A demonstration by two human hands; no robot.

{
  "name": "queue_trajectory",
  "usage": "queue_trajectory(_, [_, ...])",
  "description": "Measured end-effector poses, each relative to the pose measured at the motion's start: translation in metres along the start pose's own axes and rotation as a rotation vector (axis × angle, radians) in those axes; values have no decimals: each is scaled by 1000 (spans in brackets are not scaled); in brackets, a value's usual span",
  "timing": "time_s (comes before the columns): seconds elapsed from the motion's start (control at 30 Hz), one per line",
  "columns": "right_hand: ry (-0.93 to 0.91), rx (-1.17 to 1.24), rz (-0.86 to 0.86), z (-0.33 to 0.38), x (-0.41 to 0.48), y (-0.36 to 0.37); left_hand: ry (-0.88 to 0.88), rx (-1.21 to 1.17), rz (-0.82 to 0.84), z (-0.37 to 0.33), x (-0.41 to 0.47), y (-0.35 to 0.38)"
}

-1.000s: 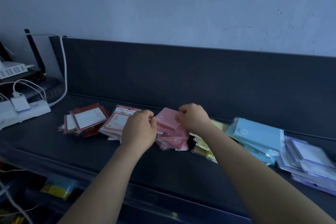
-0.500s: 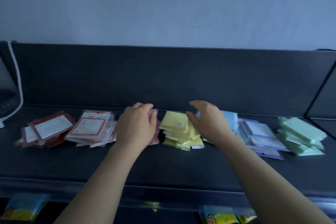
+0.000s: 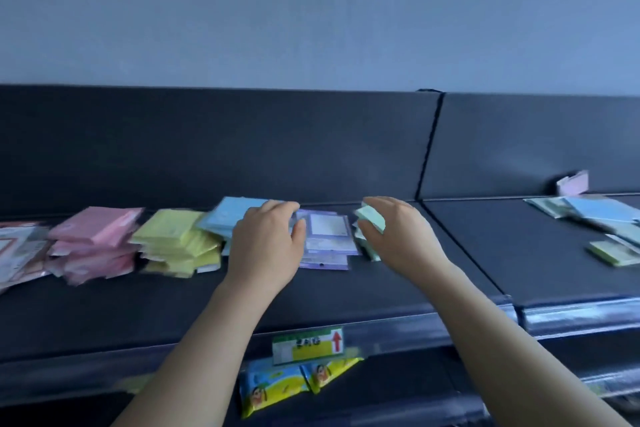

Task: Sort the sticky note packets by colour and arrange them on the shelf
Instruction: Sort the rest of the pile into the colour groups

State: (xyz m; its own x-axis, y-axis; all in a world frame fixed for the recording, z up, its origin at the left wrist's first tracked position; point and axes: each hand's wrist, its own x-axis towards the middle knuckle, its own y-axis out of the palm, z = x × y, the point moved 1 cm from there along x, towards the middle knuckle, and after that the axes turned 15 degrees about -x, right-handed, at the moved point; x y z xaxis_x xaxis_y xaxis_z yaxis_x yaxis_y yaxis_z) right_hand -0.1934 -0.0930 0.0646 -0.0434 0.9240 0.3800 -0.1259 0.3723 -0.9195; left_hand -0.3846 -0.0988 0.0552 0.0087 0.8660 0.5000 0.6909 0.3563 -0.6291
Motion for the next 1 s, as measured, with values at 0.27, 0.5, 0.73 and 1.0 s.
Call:
queue_trajectory(0.27, [116,-43,48,-134,-33,-13,55,-38,83,-93,-1,103])
queue_trajectory(0.5, [221,-78,38,-226,-34,-13,111,-61,179,-142,14,174])
queue_trajectory(0.73, [385,-107,46,-307,-26,-14,195,-80,289,-183,41,243])
queue_trajectory(1.0, [587,-91,70,-409,-36,-12,228,-59,432,-231,60,323])
